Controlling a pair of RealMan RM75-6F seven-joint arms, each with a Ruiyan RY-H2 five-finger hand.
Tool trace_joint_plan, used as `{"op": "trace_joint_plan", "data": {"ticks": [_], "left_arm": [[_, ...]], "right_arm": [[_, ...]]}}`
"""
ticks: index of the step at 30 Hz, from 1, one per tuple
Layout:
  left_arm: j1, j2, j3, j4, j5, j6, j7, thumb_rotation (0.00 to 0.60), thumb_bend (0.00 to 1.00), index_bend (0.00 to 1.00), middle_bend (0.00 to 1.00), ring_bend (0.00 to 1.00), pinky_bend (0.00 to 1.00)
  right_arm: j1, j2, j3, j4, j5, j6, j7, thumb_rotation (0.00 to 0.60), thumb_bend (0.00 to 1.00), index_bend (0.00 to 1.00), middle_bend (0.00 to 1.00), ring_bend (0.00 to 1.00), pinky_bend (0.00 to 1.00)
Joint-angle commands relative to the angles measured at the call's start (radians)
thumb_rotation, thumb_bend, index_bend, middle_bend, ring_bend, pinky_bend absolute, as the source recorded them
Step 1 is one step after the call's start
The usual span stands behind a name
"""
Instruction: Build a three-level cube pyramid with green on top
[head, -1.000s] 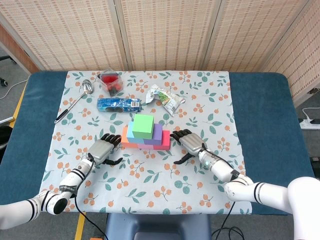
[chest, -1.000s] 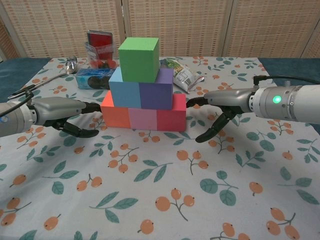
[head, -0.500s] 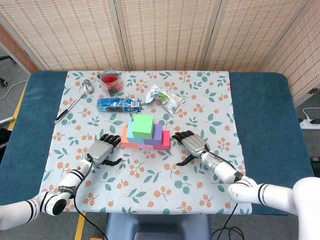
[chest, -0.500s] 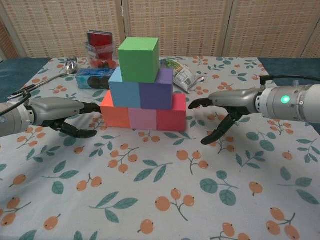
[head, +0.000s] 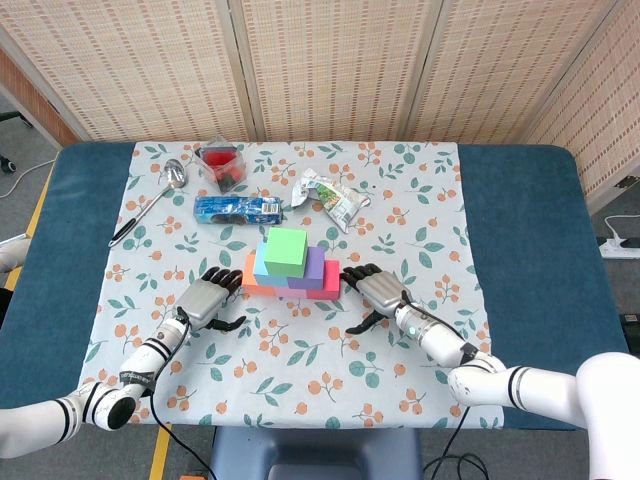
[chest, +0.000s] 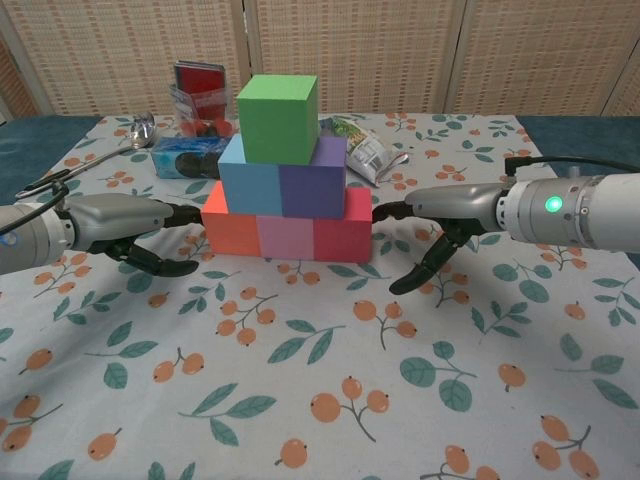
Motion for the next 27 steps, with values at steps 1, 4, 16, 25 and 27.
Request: {"op": "trace_joint_plan", "data": {"ticks": [1, 4, 16, 25, 27], "left_arm": [[0.000, 0.001, 0.001, 0.000, -0.003, -0.001, 0.001, 0.145, 0.34, 0.00, 0.00, 0.00, 0.00], [0.004, 0.004, 0.003, 0.000, -0.007, 0.002, -0.002, 0.145, 0.34, 0.00, 0.00, 0.00, 0.00], [0.048, 0.047, 0.010, -0.036, -0.002, 0.048, -0.050, 0.145, 0.34, 0.00, 0.00, 0.00, 0.00], [0.112, 0.153, -0.002, -0.134, 0.068, 0.158, -0.138, 0.147, 0.35, 0.00, 0.00, 0.00, 0.00], [0.115, 0.165, -0.005, -0.150, 0.086, 0.171, -0.145, 0.144, 0.35, 0.00, 0.00, 0.00, 0.00]], "right_arm": [[-0.001, 0.001, -0.002, -0.001, 0.001, 0.001, -0.002, 0.332, 0.02, 0.00, 0.00, 0.00, 0.00], [-0.003, 0.010, -0.006, -0.009, 0.002, 0.005, -0.005, 0.332, 0.02, 0.00, 0.00, 0.00, 0.00], [-0.025, 0.171, 0.008, -0.173, 0.032, 0.061, -0.016, 0.340, 0.02, 0.00, 0.00, 0.00, 0.00], [-0.027, 0.350, 0.062, -0.343, 0.068, 0.086, 0.011, 0.342, 0.02, 0.00, 0.00, 0.00, 0.00], [-0.021, 0.365, 0.060, -0.362, 0.076, 0.082, 0.003, 0.341, 0.02, 0.00, 0.00, 0.00, 0.00]]}}
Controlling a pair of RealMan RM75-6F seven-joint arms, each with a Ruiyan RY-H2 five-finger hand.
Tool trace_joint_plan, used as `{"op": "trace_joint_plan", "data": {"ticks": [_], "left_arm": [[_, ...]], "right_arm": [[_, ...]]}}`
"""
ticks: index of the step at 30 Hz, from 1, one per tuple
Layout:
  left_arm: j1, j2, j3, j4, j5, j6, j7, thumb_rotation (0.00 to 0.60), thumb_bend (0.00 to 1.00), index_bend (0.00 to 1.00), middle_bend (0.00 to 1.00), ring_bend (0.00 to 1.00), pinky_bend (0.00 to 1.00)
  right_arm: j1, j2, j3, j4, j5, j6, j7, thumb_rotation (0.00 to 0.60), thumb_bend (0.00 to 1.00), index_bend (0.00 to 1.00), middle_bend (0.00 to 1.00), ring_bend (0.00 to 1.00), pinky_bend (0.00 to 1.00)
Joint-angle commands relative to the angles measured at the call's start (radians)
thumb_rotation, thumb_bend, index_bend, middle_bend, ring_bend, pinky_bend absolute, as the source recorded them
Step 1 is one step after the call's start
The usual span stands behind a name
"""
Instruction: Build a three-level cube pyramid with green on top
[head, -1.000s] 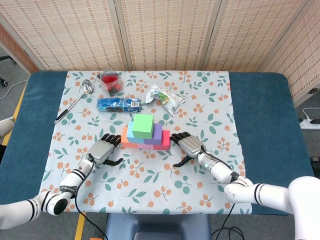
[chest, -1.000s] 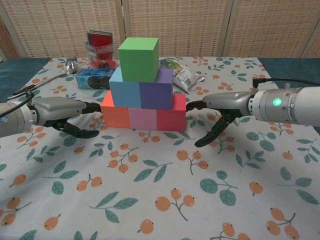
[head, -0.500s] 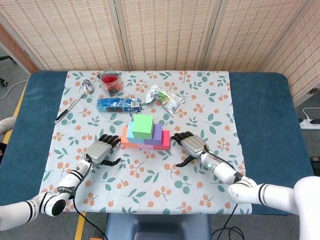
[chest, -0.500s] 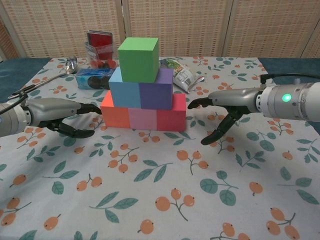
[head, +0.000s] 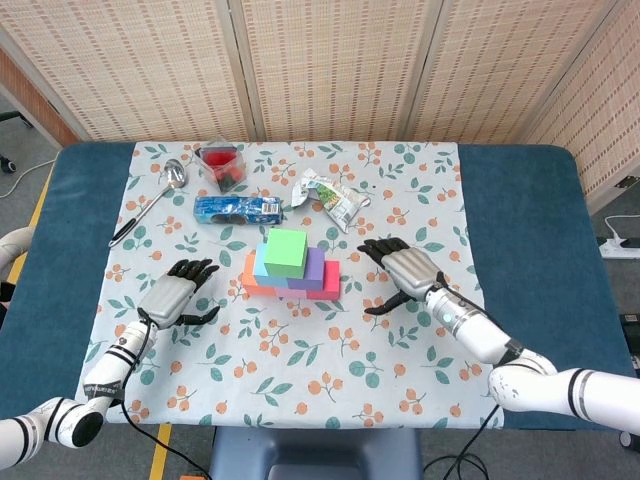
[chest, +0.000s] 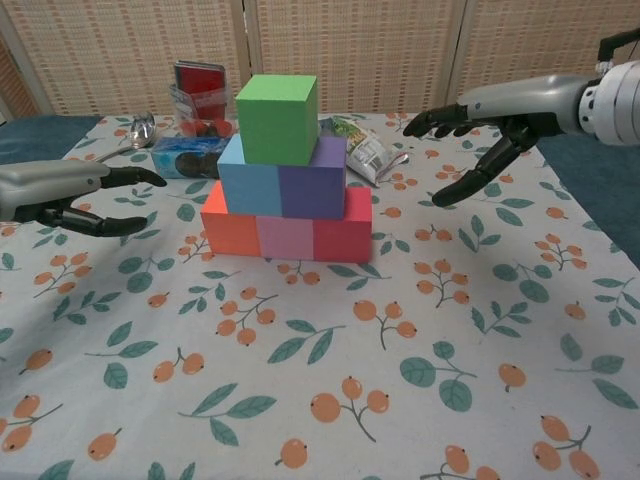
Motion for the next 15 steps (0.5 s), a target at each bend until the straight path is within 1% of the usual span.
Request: {"op": "trace_joint_plan", "data": {"ticks": [1, 8, 15], "left_arm": [[0.006, 0.017, -0.007, -0.022, 0.025, 0.018, -0.009, 0.144, 0.35, 0.00, 0.00, 0.00, 0.00], [-0.020, 0.016, -0.021, -0.056, 0.038, 0.006, 0.032, 0.146, 0.35, 0.00, 0.00, 0.00, 0.00], [-0.047, -0.011, -0.020, -0.054, 0.011, -0.030, 0.092, 0.145, 0.34, 0.00, 0.00, 0.00, 0.00]], "right_arm": [[0.010, 0.021, 0.004, -0.027, 0.017, -0.006, -0.006, 0.341, 0.02, 0.00, 0.00, 0.00, 0.00], [0.049, -0.020, -0.011, -0.026, 0.054, -0.037, -0.028, 0.340, 0.02, 0.00, 0.00, 0.00, 0.00], [0.096, -0.092, -0.030, 0.020, 0.094, -0.060, -0.053, 0.340, 0.02, 0.00, 0.00, 0.00, 0.00]]}}
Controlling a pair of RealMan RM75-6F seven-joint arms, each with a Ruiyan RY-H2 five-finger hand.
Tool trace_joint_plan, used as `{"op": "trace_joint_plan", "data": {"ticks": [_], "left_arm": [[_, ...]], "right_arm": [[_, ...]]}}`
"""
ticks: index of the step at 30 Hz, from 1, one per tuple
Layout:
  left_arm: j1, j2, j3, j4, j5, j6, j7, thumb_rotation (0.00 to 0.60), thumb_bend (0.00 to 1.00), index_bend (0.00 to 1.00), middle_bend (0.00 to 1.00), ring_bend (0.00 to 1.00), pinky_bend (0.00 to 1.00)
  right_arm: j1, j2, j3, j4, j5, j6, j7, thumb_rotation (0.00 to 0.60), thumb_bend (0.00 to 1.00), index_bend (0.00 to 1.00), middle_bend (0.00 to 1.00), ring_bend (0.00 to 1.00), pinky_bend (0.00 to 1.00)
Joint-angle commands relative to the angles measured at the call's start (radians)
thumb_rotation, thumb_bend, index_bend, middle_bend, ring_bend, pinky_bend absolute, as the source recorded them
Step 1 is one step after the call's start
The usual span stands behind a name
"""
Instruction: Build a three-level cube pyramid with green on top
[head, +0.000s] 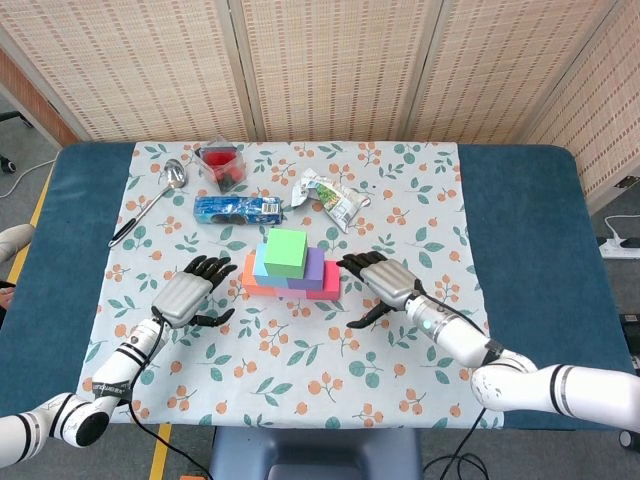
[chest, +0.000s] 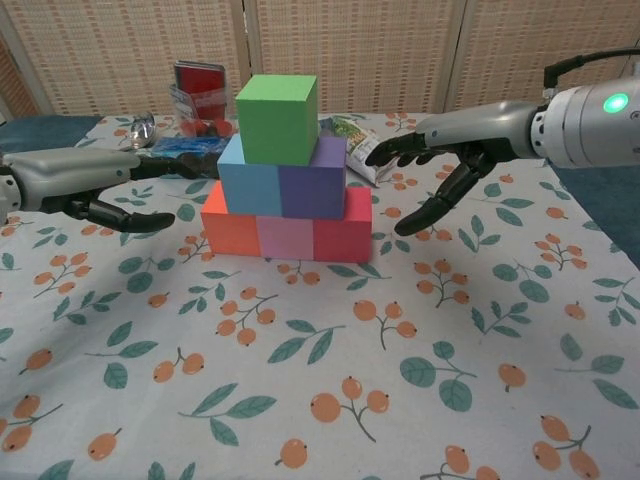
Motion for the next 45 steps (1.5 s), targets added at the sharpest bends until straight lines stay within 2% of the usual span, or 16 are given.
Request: {"op": "trace_joint_plan", "data": {"ticks": [1, 27, 45], "left_arm": [[-0.009, -0.012, -0.001, 0.002, -0.011, -0.008, 0.017, 0.146, 0.34, 0.00, 0.00, 0.00, 0.00], [-0.038, -0.039, -0.001, 0.011, -0.025, -0.025, 0.058, 0.150, 0.35, 0.00, 0.00, 0.00, 0.00], [-0.038, -0.042, 0.007, 0.013, -0.031, -0.020, 0.067, 0.150, 0.34, 0.00, 0.00, 0.00, 0.00]], "right_arm": [[0.019, -0.025, -0.008, 0.021, 0.020, -0.007, -0.010, 0.340, 0.02, 0.00, 0.00, 0.00, 0.00], [0.072, -0.092, -0.028, 0.069, 0.066, 0.009, -0.018, 0.340, 0.02, 0.00, 0.00, 0.00, 0.00], [0.072, -0.063, -0.051, 0.045, 0.083, 0.036, -0.036, 0.340, 0.02, 0.00, 0.00, 0.00, 0.00]]}}
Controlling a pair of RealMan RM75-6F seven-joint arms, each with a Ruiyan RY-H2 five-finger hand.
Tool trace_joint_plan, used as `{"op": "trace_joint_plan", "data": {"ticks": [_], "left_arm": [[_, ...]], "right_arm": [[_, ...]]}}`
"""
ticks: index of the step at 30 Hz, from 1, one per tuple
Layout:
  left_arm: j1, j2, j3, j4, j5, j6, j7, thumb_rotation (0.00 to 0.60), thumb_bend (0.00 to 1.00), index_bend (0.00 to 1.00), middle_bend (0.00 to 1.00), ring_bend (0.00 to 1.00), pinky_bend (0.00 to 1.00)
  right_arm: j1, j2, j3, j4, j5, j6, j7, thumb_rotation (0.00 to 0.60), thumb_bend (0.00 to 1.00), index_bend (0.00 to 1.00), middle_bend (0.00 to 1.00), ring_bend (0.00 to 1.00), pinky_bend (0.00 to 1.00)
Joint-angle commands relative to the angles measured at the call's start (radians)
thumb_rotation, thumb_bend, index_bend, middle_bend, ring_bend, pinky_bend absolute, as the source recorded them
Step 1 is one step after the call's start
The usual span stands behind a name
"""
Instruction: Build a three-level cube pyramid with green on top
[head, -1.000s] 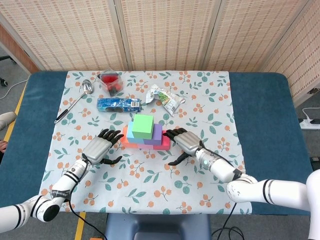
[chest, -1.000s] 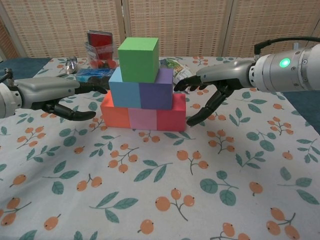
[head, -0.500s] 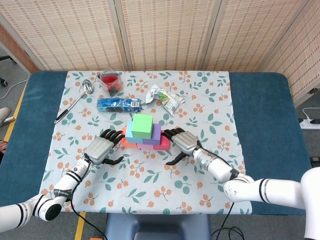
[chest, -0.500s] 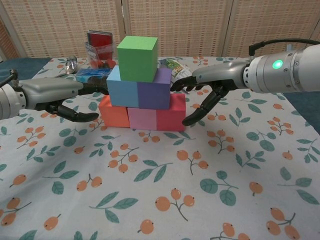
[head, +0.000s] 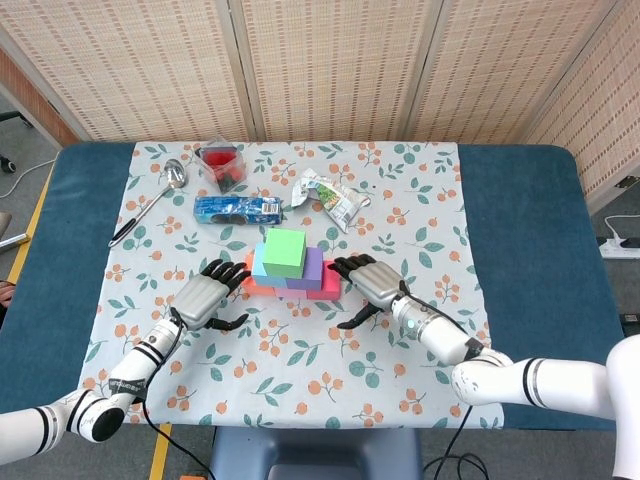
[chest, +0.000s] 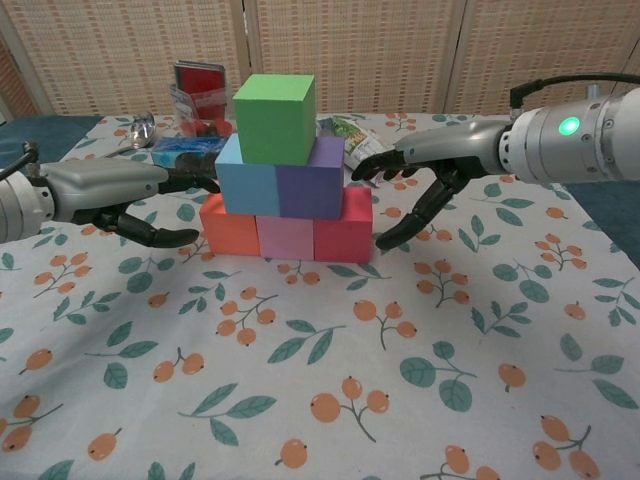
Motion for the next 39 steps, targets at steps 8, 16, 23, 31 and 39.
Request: {"op": "trace_joint_plan", "data": {"ticks": [8, 16, 23, 31, 39], "left_arm": [[0.045, 0.021, 0.020, 0.015, -0.004, 0.034, -0.037, 0.156, 0.34, 0.00, 0.00, 0.00, 0.00], [0.063, -0.014, 0.034, 0.095, -0.033, 0.009, -0.054, 0.160, 0.34, 0.00, 0.00, 0.00, 0.00], [0.050, -0.058, 0.031, 0.143, -0.048, -0.025, -0.046, 0.167, 0.35, 0.00, 0.00, 0.00, 0.00], [0.034, -0.077, 0.027, 0.141, -0.026, -0.038, -0.041, 0.167, 0.35, 0.00, 0.00, 0.00, 0.00], [0.024, -0.084, 0.023, 0.141, -0.023, -0.048, -0.034, 0.165, 0.34, 0.00, 0.00, 0.00, 0.00]], "right_arm": [[-0.026, 0.061, -0.036, -0.032, 0.014, 0.020, -0.011, 0.341, 0.02, 0.00, 0.00, 0.00, 0.00], [-0.039, 0.047, -0.065, -0.010, 0.020, 0.000, -0.013, 0.341, 0.02, 0.00, 0.00, 0.00, 0.00], [-0.020, -0.017, -0.066, 0.051, 0.035, -0.031, -0.019, 0.340, 0.02, 0.00, 0.00, 0.00, 0.00], [-0.005, -0.055, -0.059, 0.086, 0.041, -0.044, -0.017, 0.341, 0.02, 0.00, 0.00, 0.00, 0.00], [-0.001, -0.068, -0.058, 0.095, 0.043, -0.044, -0.014, 0.341, 0.02, 0.00, 0.00, 0.00, 0.00]]}}
